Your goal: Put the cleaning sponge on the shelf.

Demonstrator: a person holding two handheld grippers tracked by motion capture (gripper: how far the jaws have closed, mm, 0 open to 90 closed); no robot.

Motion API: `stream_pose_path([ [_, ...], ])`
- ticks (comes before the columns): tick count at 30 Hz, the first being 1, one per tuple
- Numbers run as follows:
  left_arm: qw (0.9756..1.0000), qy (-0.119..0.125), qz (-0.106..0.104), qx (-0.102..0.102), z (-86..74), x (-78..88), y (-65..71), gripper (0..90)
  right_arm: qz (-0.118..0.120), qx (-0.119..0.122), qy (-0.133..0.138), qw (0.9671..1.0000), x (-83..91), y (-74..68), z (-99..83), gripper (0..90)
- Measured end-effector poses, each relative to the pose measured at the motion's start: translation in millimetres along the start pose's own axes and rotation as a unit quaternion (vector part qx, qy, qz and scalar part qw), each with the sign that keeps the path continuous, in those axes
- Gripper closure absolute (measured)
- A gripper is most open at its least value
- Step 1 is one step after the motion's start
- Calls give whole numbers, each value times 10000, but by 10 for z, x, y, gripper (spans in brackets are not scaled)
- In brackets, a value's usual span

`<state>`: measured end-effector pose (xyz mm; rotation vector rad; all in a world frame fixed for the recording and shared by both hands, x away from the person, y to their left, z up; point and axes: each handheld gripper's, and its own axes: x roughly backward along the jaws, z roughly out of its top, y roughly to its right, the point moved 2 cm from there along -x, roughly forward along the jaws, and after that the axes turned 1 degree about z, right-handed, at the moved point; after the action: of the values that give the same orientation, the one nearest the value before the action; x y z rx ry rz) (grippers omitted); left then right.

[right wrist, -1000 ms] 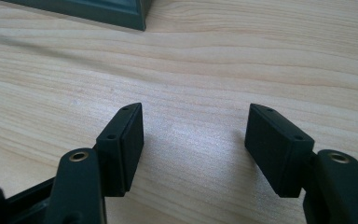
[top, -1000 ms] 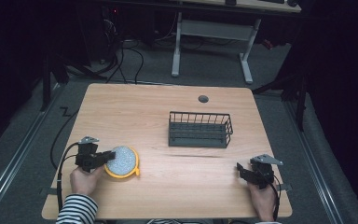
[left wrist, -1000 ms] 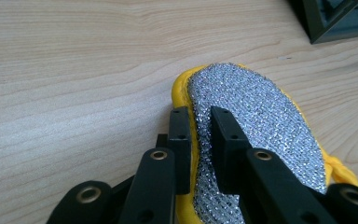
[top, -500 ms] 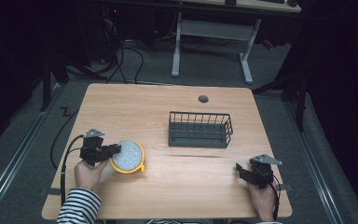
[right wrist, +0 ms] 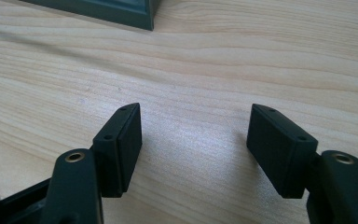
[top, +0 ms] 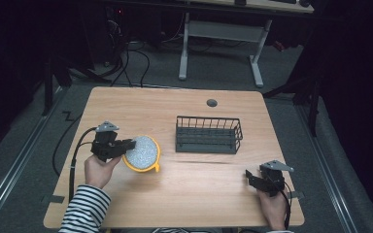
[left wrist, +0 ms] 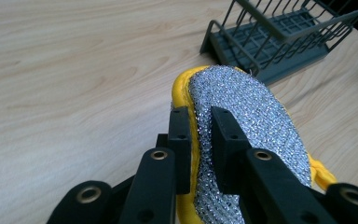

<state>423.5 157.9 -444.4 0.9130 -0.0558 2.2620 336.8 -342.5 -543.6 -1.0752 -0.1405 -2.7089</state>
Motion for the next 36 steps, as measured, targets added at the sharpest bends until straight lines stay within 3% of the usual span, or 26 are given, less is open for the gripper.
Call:
stream_pose_path([
  [6,9999,81,-114,-81,214,-37,83,798,8,22,4,10000,-1,2,1,354],
  [11,9994,147,-142,-274,432,-84,179,798,9,25,4,10000,-1,2,1,353],
  [23,9982,329,-396,-316,820,-182,326,798,9,25,3,10000,-2,2,1,351],
  [31,9972,426,-474,-380,1115,-382,381,798,15,32,3,10000,-2,2,1,349],
  [36,9971,341,-514,-455,1278,-559,434,798,15,32,4,10000,-3,2,1,349],
])
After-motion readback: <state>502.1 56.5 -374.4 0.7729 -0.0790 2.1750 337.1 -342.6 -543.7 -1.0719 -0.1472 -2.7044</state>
